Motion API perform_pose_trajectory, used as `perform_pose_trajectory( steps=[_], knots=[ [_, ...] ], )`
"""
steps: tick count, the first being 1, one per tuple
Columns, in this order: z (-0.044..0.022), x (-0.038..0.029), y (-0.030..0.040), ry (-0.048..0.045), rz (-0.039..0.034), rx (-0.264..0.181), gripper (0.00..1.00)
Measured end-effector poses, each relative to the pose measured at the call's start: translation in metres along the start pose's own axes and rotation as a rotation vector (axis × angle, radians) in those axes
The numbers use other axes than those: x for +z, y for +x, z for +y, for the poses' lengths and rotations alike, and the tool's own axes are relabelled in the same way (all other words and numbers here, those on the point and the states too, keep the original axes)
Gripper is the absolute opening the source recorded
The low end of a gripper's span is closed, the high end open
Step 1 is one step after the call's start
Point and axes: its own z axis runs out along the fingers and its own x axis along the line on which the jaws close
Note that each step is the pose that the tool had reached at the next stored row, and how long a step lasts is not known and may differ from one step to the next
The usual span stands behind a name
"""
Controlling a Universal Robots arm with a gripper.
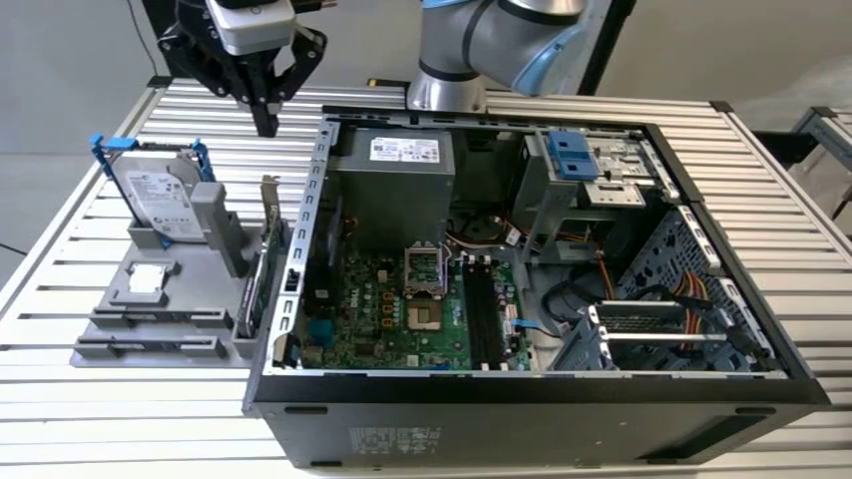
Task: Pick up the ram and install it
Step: 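Reach for the ram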
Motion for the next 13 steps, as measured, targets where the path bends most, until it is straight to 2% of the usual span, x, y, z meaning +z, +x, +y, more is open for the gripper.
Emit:
perform_pose_trajectory(
  steps=[13],
  knots=[
    [-0.0005,-0.0002,0.0075,-0.0001,0.0,0.0,0.0]
  ],
)
